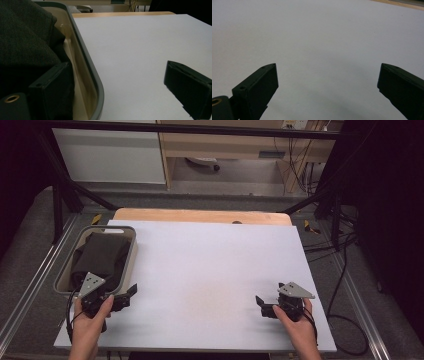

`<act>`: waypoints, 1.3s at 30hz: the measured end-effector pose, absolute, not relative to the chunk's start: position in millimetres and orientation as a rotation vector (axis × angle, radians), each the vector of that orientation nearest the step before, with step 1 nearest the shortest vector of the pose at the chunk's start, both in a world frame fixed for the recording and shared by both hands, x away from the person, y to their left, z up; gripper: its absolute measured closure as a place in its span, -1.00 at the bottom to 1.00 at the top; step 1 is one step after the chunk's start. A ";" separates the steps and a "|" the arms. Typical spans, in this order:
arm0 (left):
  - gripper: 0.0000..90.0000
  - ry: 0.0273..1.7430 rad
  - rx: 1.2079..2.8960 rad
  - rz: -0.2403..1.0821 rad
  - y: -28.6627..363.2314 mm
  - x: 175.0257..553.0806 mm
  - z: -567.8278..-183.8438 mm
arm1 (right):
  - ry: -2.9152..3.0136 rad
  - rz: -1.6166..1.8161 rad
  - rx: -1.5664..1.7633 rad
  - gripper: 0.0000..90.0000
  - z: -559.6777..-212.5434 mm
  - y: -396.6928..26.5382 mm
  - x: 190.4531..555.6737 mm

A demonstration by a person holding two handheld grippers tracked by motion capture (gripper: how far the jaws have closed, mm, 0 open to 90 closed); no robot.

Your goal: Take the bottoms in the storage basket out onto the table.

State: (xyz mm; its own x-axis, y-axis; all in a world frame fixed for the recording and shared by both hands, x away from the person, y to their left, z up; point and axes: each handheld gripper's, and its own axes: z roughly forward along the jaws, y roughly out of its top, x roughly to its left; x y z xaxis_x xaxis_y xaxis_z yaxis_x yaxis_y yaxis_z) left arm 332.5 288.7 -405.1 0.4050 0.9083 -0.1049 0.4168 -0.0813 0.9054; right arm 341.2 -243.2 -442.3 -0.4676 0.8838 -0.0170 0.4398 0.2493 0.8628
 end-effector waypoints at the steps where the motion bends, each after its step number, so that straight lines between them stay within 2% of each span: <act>1: -0.84 1.172 1.684 0.625 289.0 332.7 -405.2 | 2.017 1.137 1.203 -0.91 -442.5 -242.5 341.3; 11: -0.85 1.158 1.645 0.635 289.1 328.9 -395.8 | 2.025 1.101 1.206 -0.92 -442.6 -240.7 338.1; 16: -0.87 1.100 1.681 0.614 286.7 331.8 -377.9 | 2.059 1.060 1.165 -0.92 -444.4 -235.5 337.9; 20: -0.80 1.128 1.786 0.658 285.4 342.1 -359.5 | 2.064 1.060 1.151 -0.91 -443.5 -233.7 335.8; 25: -0.80 1.124 1.765 0.600 293.6 356.7 -341.6 | 2.075 1.046 1.144 -0.89 -442.6 -233.2 334.3; 29: -0.80 1.125 1.775 0.666 299.4 364.8 -324.8 | 2.078 1.041 1.135 -0.89 -442.9 -230.8 333.8; 39: -0.80 1.162 1.777 0.696 317.7 382.0 -296.1 | 2.068 1.016 1.156 -0.89 -443.4 -231.8 334.5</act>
